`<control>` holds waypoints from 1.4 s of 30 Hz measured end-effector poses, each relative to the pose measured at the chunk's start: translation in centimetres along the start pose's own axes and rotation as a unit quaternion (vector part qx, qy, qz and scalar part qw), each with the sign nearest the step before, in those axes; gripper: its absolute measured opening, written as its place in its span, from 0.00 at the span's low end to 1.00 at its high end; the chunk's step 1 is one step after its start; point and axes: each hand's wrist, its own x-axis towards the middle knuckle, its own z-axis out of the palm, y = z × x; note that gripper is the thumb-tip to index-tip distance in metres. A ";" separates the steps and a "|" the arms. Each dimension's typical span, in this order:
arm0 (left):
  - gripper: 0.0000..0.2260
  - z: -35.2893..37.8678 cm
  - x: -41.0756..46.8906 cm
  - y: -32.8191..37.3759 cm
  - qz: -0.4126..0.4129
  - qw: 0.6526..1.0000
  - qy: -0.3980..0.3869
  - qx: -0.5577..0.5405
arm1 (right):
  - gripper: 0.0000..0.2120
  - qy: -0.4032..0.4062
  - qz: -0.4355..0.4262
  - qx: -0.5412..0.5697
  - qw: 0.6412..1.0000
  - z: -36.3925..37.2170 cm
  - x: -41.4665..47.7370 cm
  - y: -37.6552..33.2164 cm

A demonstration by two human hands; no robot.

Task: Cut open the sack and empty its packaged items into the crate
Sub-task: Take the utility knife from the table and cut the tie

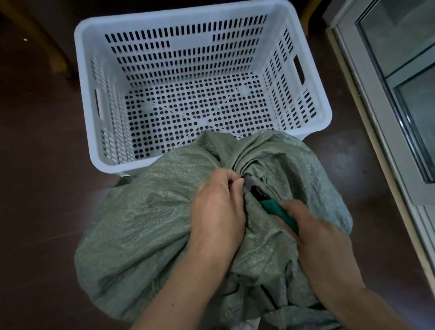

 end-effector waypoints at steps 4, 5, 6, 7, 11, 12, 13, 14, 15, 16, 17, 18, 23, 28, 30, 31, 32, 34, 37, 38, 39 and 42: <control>0.06 0.3 -0.5 0.1 0.002 1.000 0.001 0.009 | 0.22 0.018 -0.027 -0.008 0.999 0.5 0.5 0.5; 0.06 0.4 -0.4 0.1 0.001 1.000 -0.004 0.013 | 0.21 0.027 -0.044 -0.026 0.998 0.7 0.5 0.8; 0.06 0.3 -0.2 0.1 0.002 1.000 -0.009 0.018 | 0.22 0.041 -0.056 -0.032 0.997 0.6 0.5 0.9; 0.06 0.3 0.1 0.1 0.005 1.000 -0.016 0.023 | 0.22 0.048 -0.052 -0.032 0.997 0.5 0.4 0.7; 0.05 0.0 0.7 0.2 0.016 0.999 -0.014 0.039 | 0.20 0.049 -0.012 -0.021 0.998 -0.4 0.2 0.1; 0.05 0.0 0.4 0.3 0.022 0.999 -0.010 0.042 | 0.19 0.038 -0.011 -0.037 0.999 -0.6 0.2 0.1; 0.05 0.2 0.0 0.5 0.029 0.999 -0.007 0.045 | 0.18 0.030 -0.020 -0.056 0.998 -0.6 0.3 0.2; 0.05 0.3 -0.4 0.5 0.036 0.998 -0.006 0.045 | 0.18 0.030 -0.029 -0.065 0.997 -0.7 0.5 0.0; 0.05 0.4 -0.5 0.5 0.038 0.998 -0.009 0.044 | 0.18 0.029 -0.026 -0.072 0.997 -0.5 0.6 -0.1; 0.05 0.5 -0.4 0.4 0.036 0.998 -0.015 0.041 | 0.17 0.026 -0.013 -0.069 0.997 -0.3 0.7 -0.1; 0.05 0.5 -0.1 0.2 0.028 0.999 -0.023 0.037 | 0.16 0.030 -0.012 -0.067 0.997 -0.1 0.7 0.1; 0.05 0.4 0.2 0.1 0.019 0.999 -0.028 0.033 | 0.14 0.035 -0.023 -0.075 0.996 0.1 0.7 0.3; 0.05 0.5 0.2 0.5 -0.017 1.000 0.001 0.004 | 0.15 0.012 -0.013 -0.052 0.998 0.3 0.6 0.3; 0.05 0.3 0.7 0.2 -0.021 0.999 -0.025 0.011 | 0.15 0.014 -0.013 -0.075 0.997 0.0 0.6 0.3; 0.05 0.4 0.6 0.5 -0.028 1.000 -0.004 -0.001 | 0.15 0.016 -0.020 -0.085 0.996 0.5 0.4 0.8; 0.05 0.6 0.1 0.8 -0.029 1.000 0.006 -0.010 | 0.16 0.017 -0.020 -0.076 0.997 0.5 0.4 0.8; 0.06 0.7 -0.3 1.2 -0.028 0.999 0.007 -0.016 | 0.17 0.017 -0.013 -0.063 0.998 0.4 0.4 0.7; 0.06 0.7 -0.4 1.2 -0.022 1.000 -0.011 -0.010 | 0.17 -0.014 0.008 -0.035 0.999 0.1 0.3 0.7; 0.05 0.2 1.4 0.1 -0.031 0.999 -0.015 0.001 | 0.17 0.007 -0.003 -0.053 0.999 -0.5 0.2 0.2; 0.05 0.2 1.4 -0.2 -0.043 0.999 -0.006 -0.009 | 0.17 0.034 -0.019 -0.048 0.998 -0.9 0.4 -0.5; 0.05 0.5 0.8 -0.3 -0.051 0.998 -0.004 -0.020 | 0.17 0.082 -0.031 -0.031 0.996 -0.9 0.8 -0.8; 0.08 2.3 -2.3 0.7 -0.020 0.996 -0.073 -0.049 | 0.18 0.109 0.011 0.055 0.992 -1.7 2.8 -2.1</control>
